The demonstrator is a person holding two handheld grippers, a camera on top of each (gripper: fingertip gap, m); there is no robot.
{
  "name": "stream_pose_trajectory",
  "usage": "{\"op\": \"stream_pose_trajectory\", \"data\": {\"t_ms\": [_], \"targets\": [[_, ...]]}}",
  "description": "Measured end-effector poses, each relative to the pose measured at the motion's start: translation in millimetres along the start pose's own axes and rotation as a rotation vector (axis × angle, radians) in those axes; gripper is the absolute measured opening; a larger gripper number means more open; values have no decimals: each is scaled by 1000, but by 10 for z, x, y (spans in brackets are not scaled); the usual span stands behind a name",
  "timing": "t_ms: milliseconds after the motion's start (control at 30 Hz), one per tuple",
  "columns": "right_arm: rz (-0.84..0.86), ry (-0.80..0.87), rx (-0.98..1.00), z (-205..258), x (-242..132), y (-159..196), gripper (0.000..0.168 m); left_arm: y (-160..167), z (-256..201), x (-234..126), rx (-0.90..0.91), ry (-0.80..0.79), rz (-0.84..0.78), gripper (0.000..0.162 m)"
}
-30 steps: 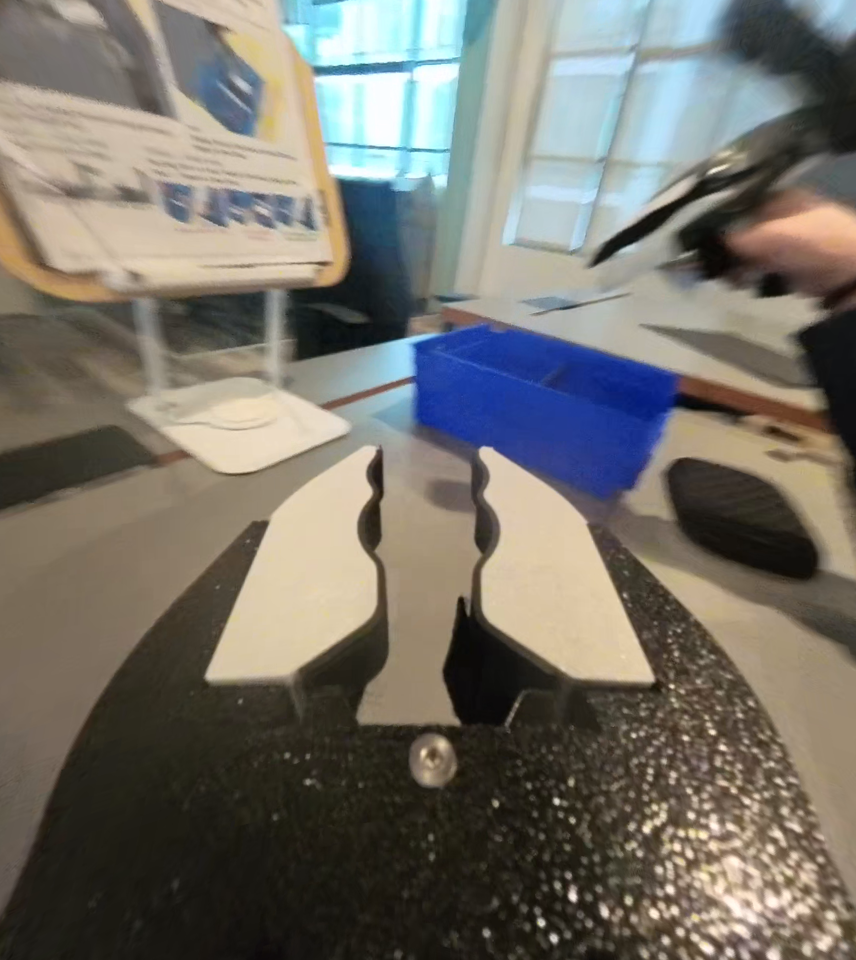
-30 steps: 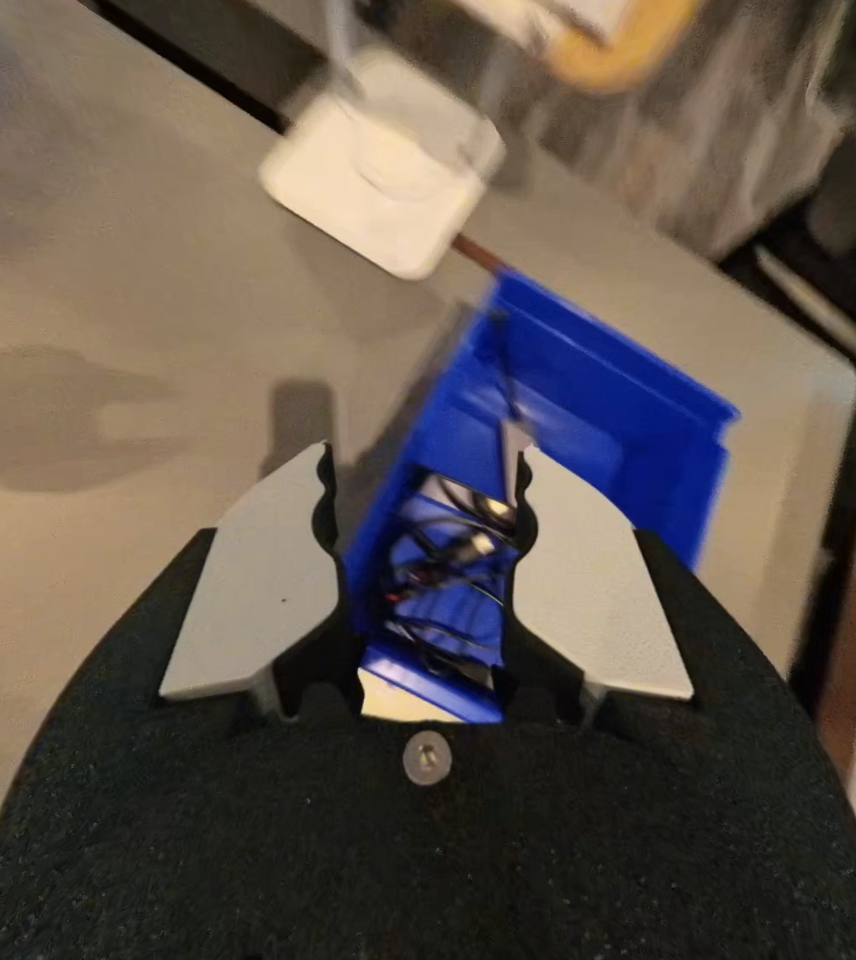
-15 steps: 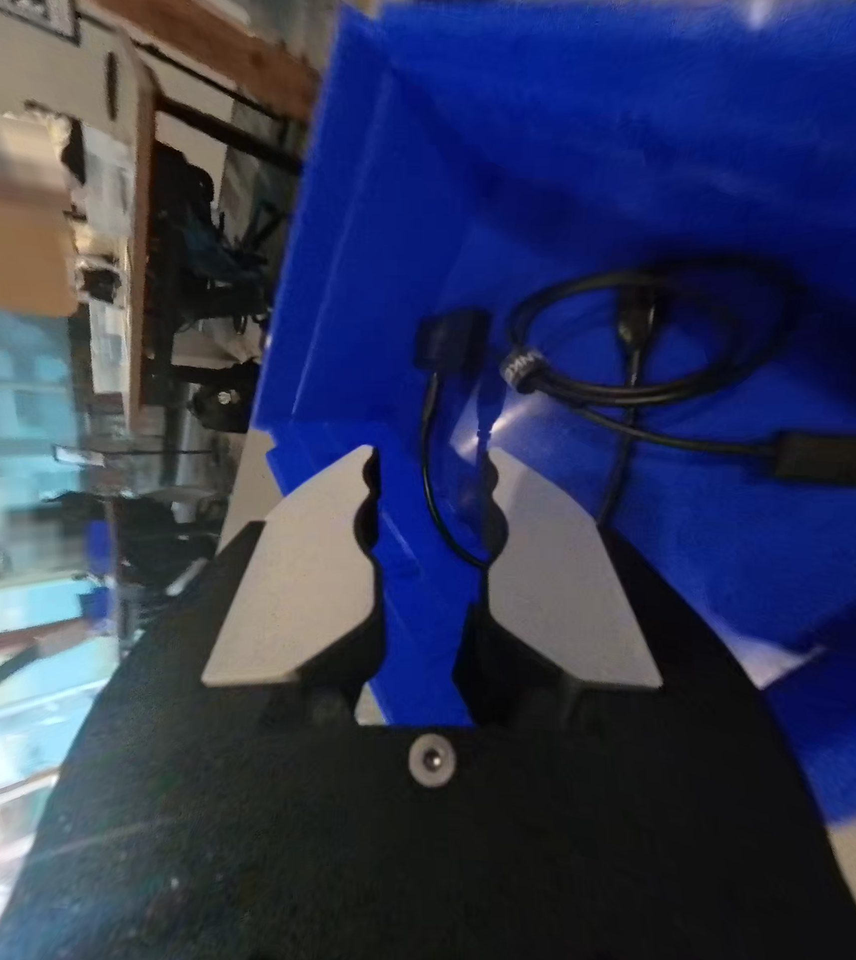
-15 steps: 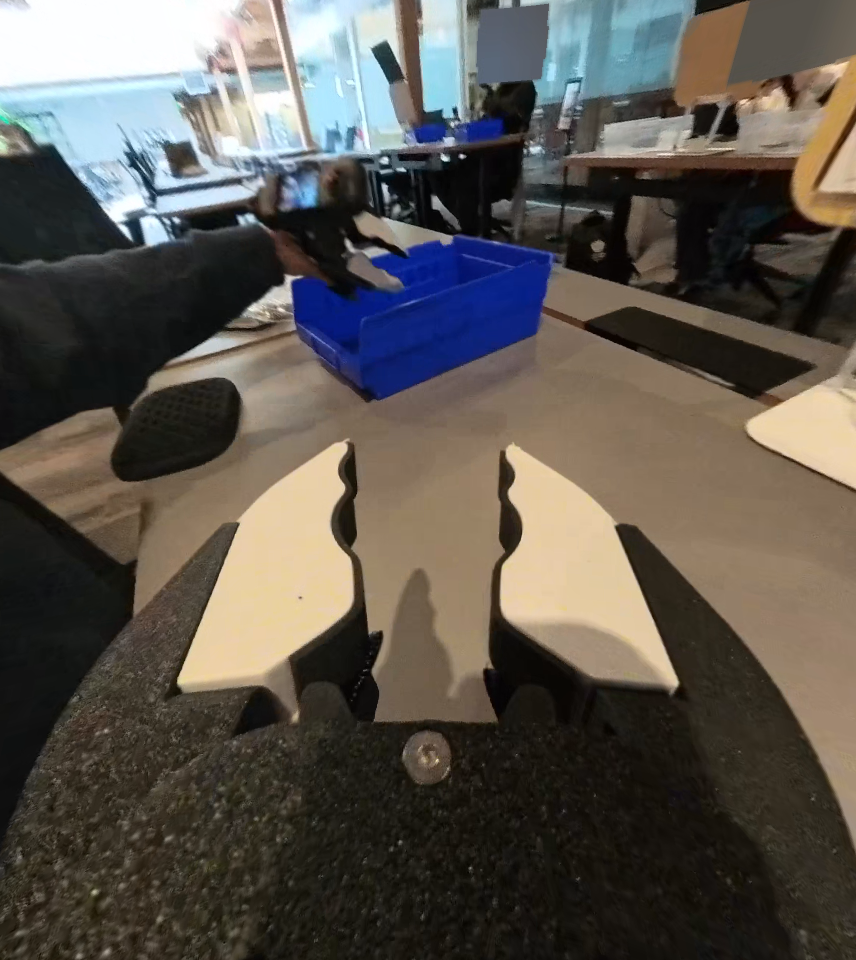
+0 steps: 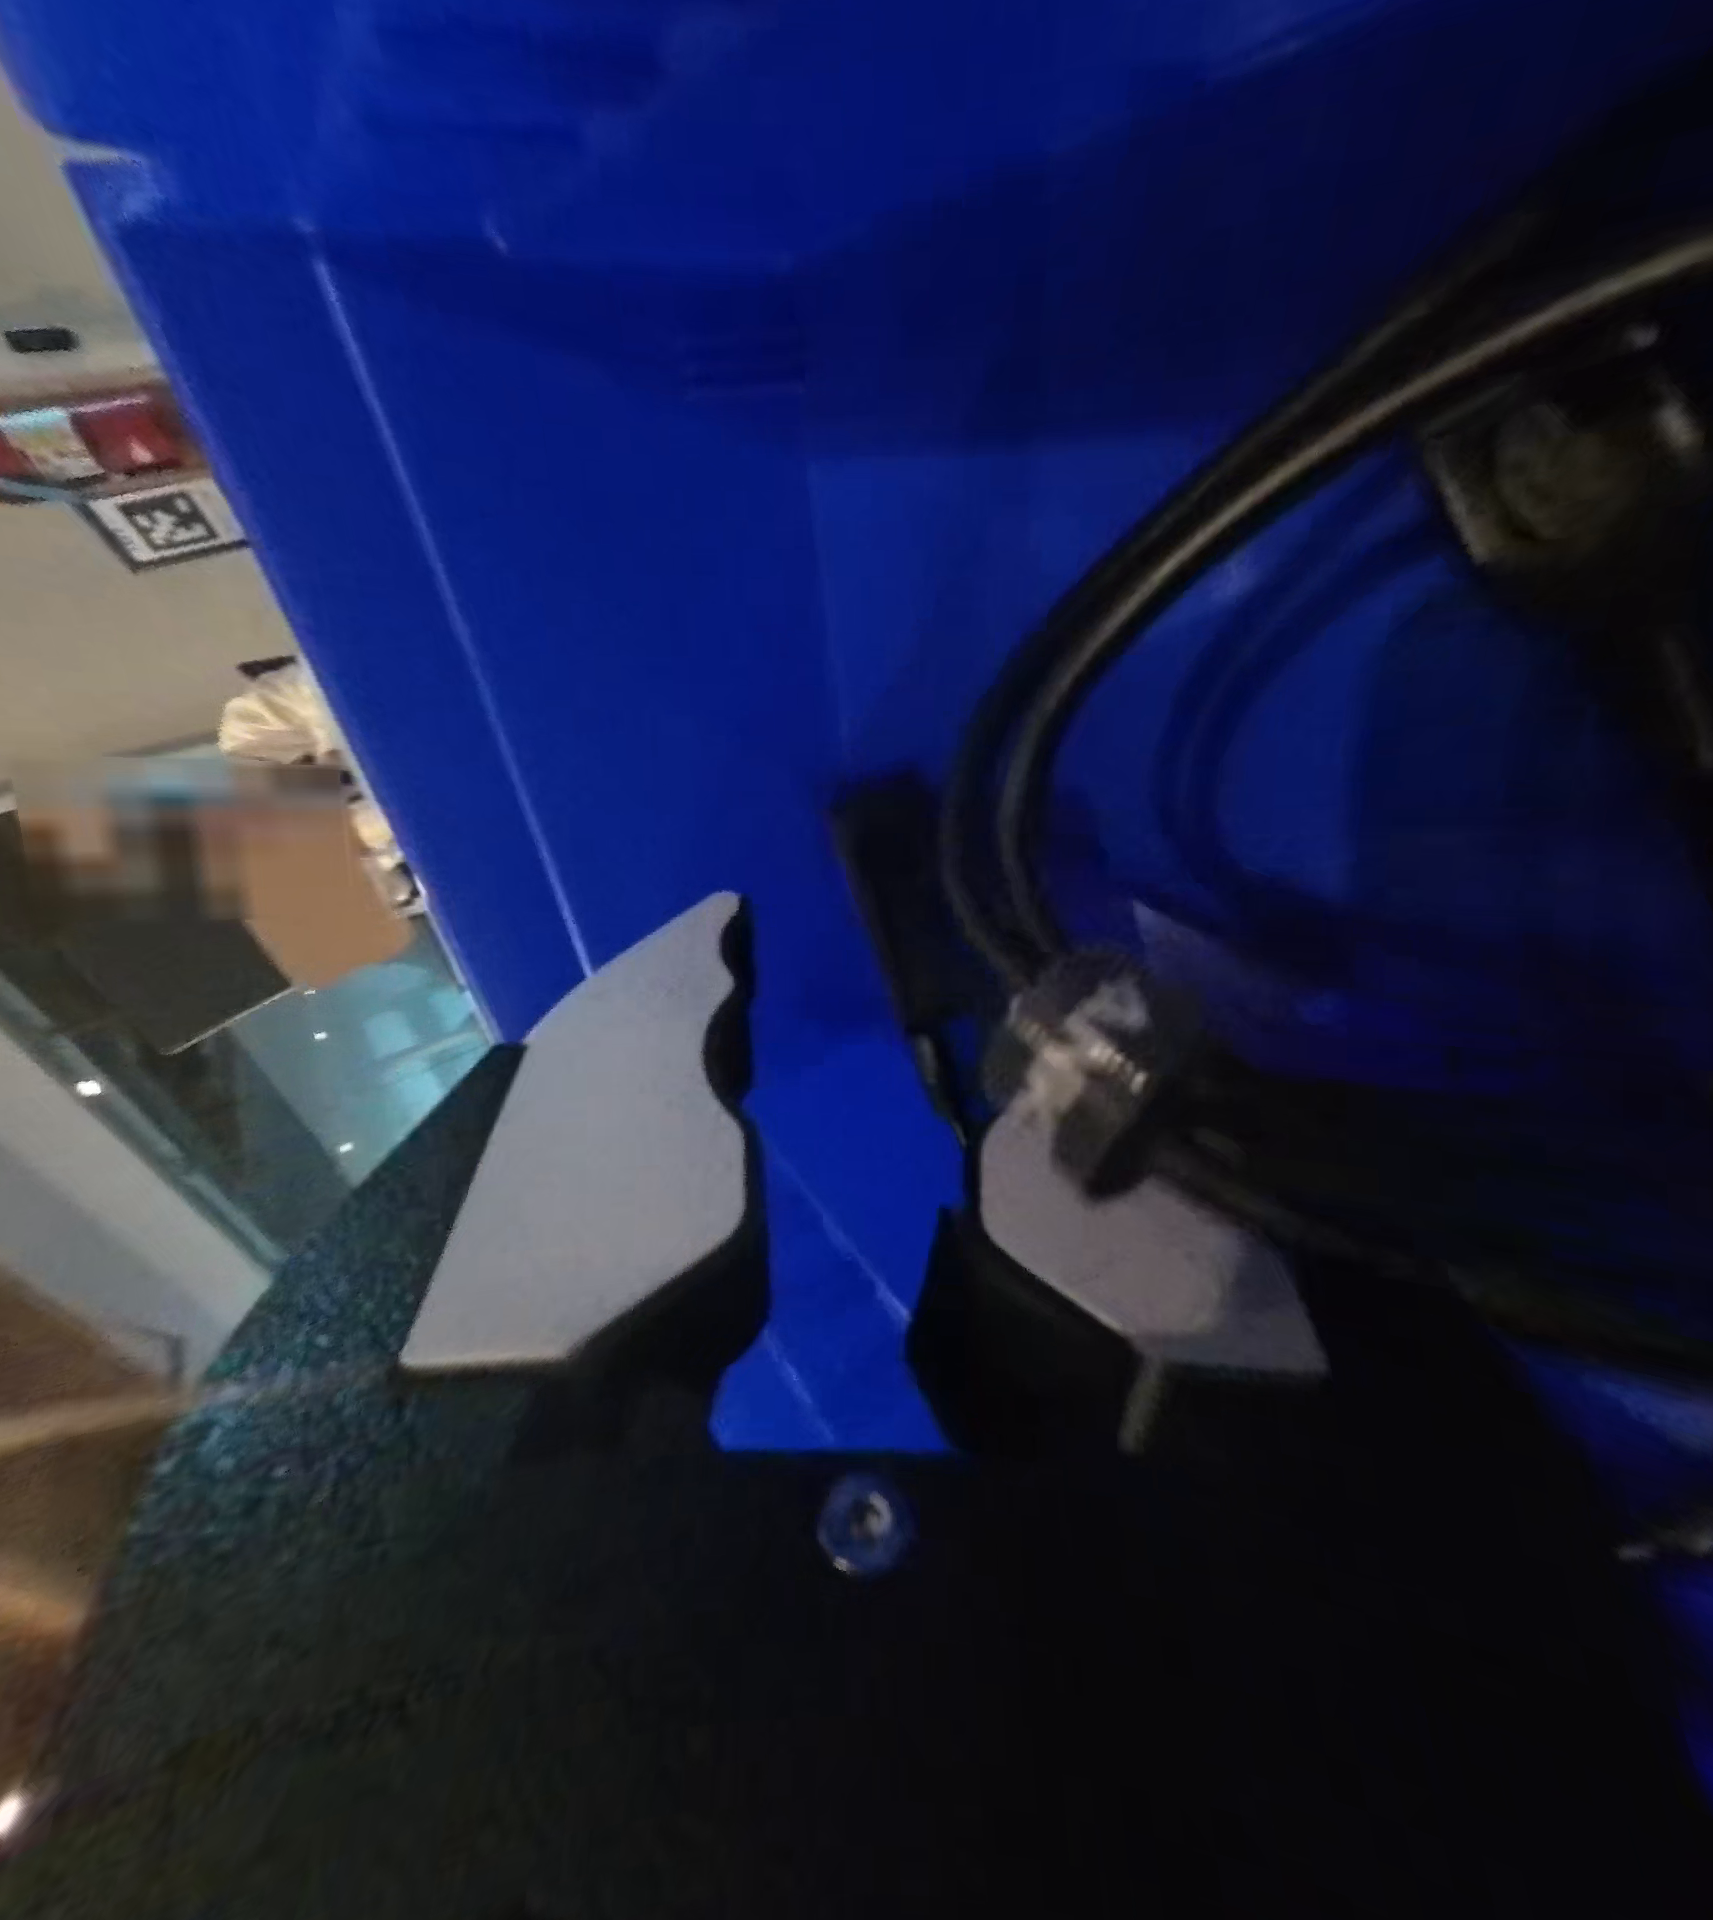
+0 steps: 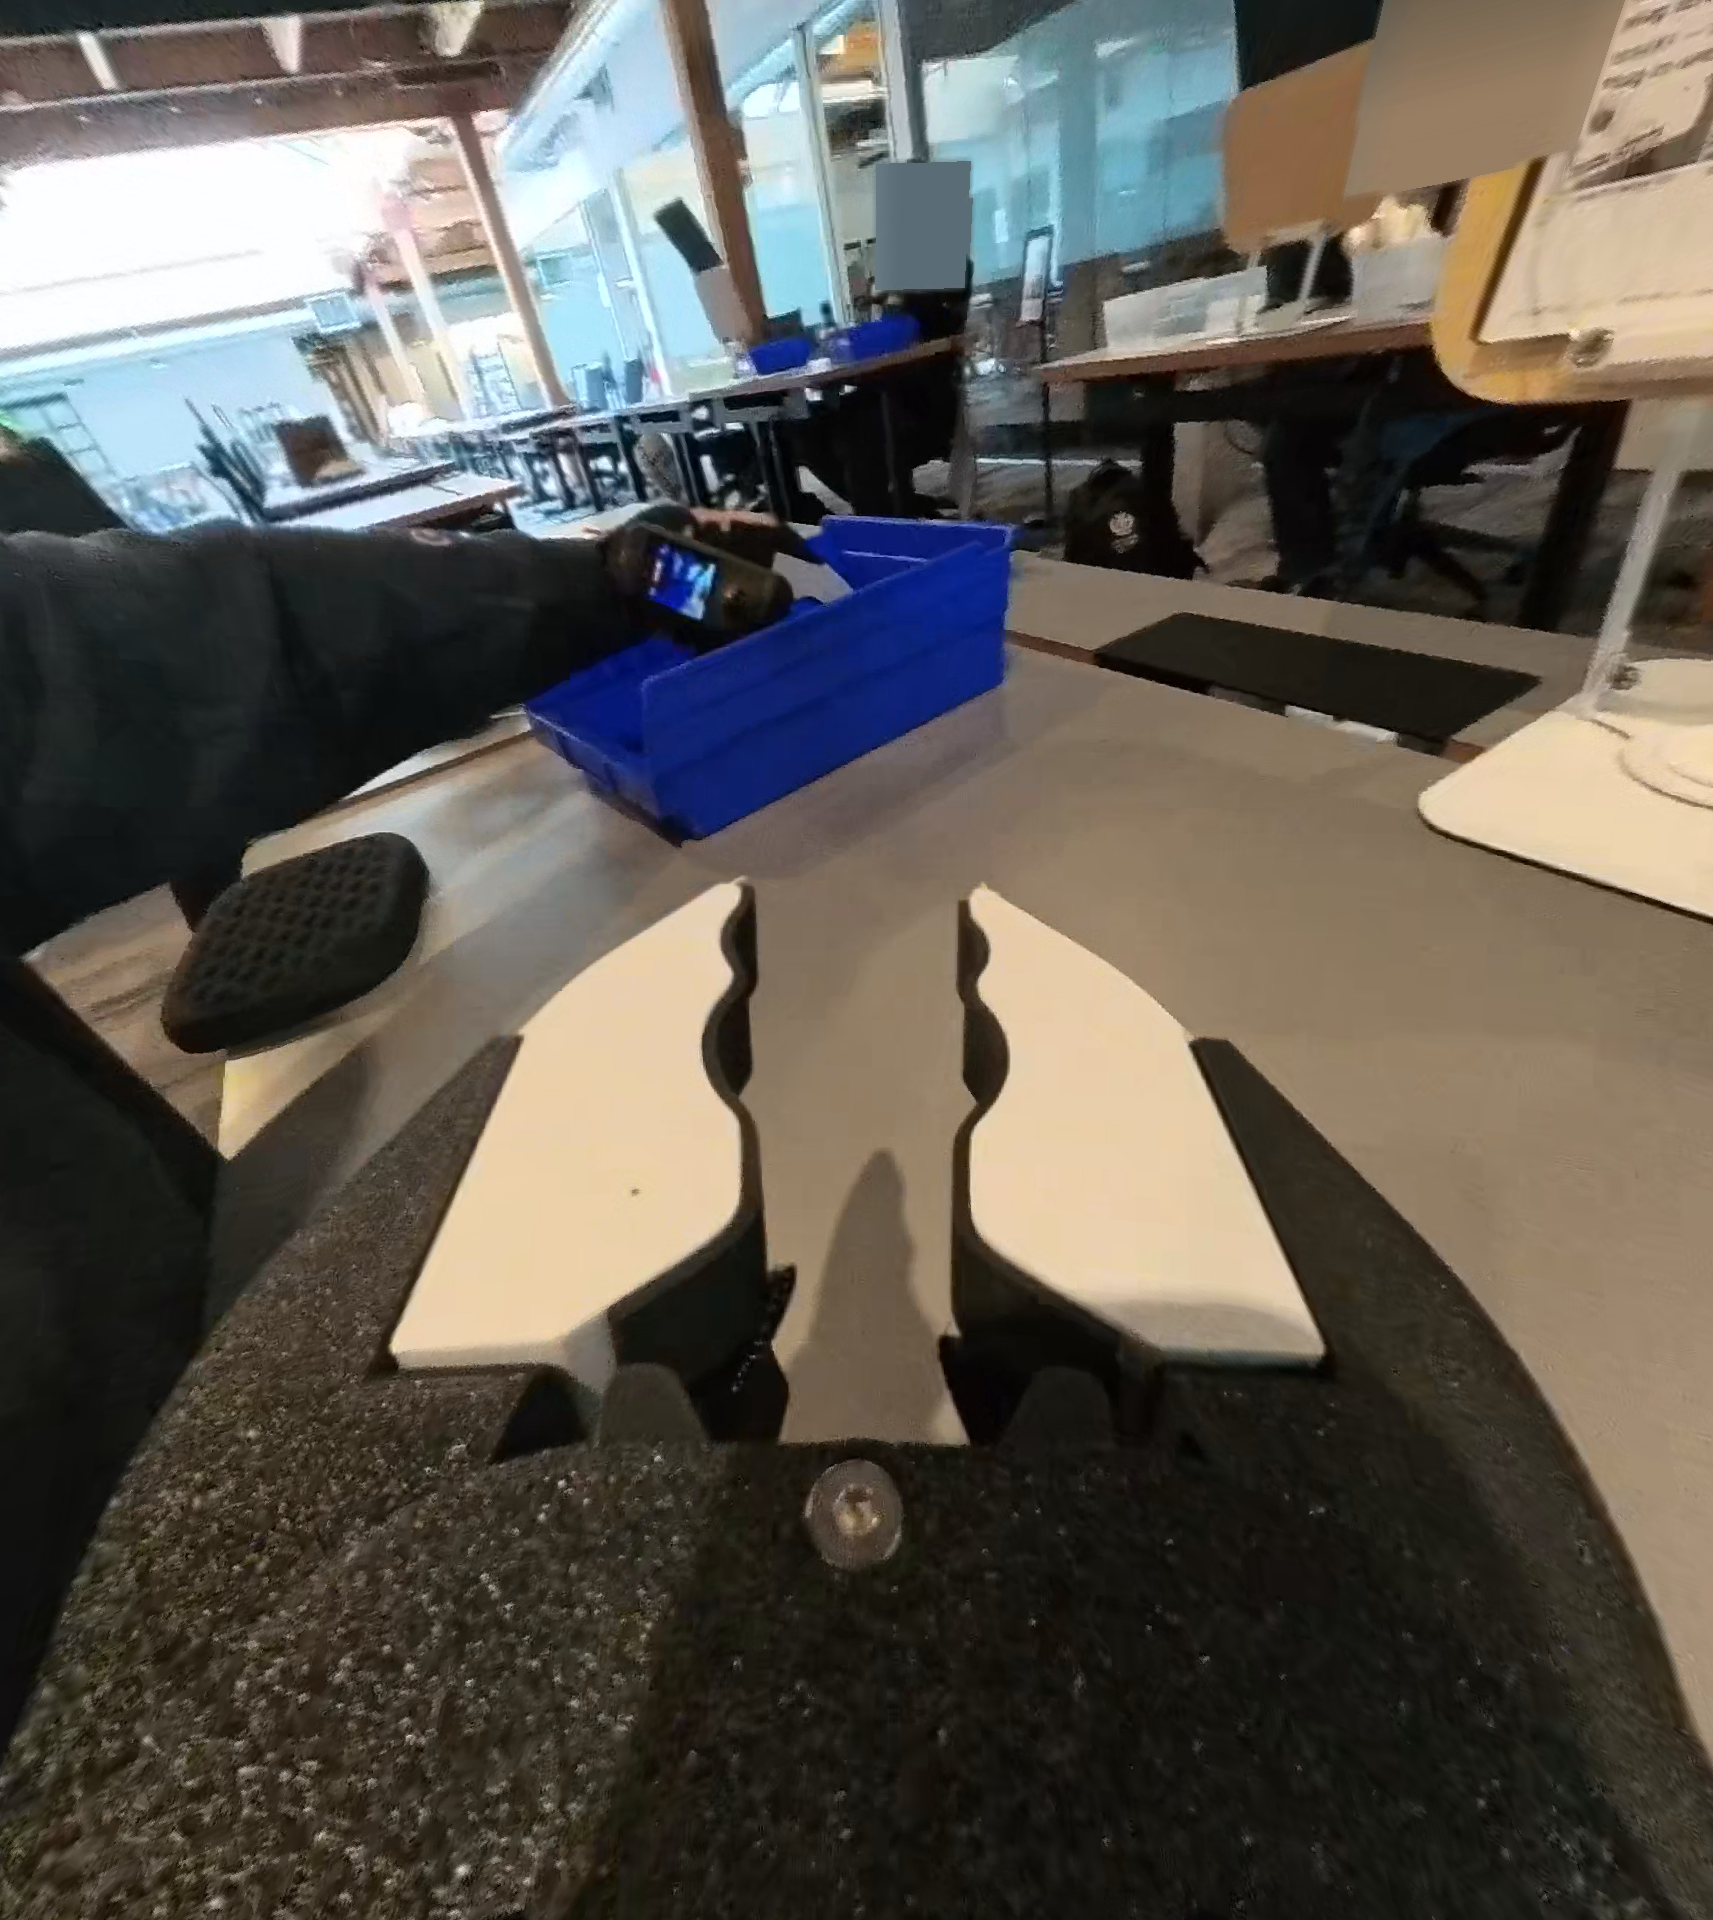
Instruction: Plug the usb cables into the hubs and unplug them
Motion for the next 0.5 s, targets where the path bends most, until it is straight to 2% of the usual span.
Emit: {"op": "stream_pose_trajectory", "data": {"t_ms": [100,233,400,500], "targets": [[-51,27,-45,-34,-57,-61,35,-30,-36,78,33,9,10,29],[-61,45,-156,-44,-63,-92,30,-13,162,-53,-115,-148,-33,11],[10,-50,-181,41,77,-27,30,-59,708,-671,-218,-372,-158,10],[-50,-78,-219,67,104,-122,44,-189,1076,-1166,-308,-504,-277,11]]}}
Point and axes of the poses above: each gripper's, where its closed fingertips meet, x out along the fingers, y out of its underside, z = x × y across the jaws, the point moved 4 cm from there along -x, back along the fingers, and after that the axes turned 15 degrees about -z, right-handed, at the moved point
